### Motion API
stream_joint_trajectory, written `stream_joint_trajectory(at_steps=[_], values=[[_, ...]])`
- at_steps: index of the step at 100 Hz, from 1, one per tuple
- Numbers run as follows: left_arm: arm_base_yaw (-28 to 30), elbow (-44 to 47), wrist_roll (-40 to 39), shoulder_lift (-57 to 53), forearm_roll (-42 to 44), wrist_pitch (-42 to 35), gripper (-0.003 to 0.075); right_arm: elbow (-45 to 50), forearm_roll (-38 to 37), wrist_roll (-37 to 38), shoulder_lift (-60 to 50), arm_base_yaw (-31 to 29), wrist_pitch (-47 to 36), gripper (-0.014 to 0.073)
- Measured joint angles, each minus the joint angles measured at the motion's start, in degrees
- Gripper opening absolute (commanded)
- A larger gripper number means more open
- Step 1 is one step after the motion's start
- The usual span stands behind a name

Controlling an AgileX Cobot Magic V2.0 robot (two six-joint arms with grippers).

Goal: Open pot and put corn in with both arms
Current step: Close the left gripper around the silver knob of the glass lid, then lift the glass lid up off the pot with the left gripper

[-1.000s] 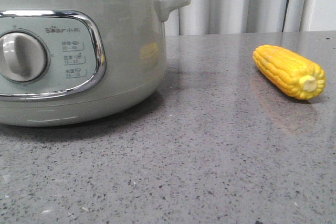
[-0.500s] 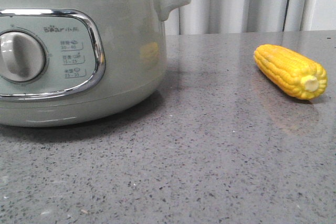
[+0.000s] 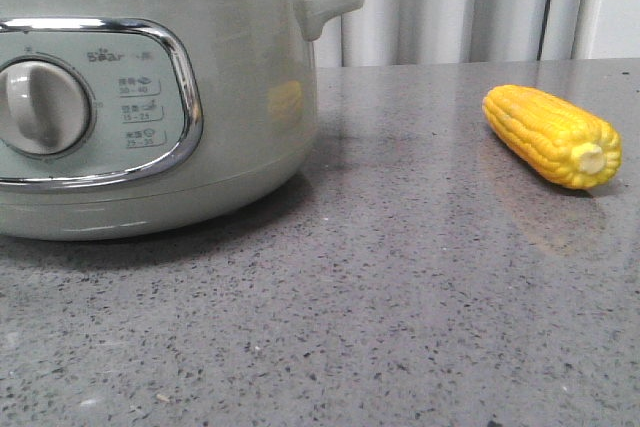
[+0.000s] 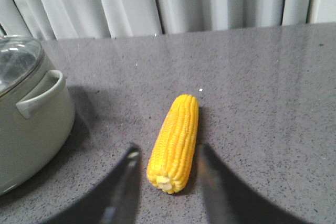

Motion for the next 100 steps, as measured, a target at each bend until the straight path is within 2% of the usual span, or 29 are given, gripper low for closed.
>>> stream_joint_trajectory(at_steps=[11, 21, 42, 61, 100], values=[[-0.2, -2.5, 1.9, 4.2, 0.1, -1.2, 0.0482, -4.2, 0.0, -0.1, 3.9, 0.0, 1.5, 0.0566], [-3.0, -5.2, 4.4, 7.3, 0.2, -1.8, 0.0482, -6.3, -0.1, -0.1, 5.8, 0.0, 1.6, 0.0566], [-14.1, -10.5, 5.8, 15.7, 0.2, -3.5, 0.0482, -7.2, -0.1, -0.1, 7.7, 0.0, 1.1, 0.0566], [-22.1, -13.0, 5.8, 25.2, 0.6, -10.3, 0.0482, -7.2, -0.1, -0.1, 8.5, 0.0, 1.1, 0.0566], [-22.9, -16.7, 5.8, 39.0, 0.7, -16.9, 0.0486, -7.2, -0.2, -0.1, 8.9, 0.0, 1.2, 0.0566]])
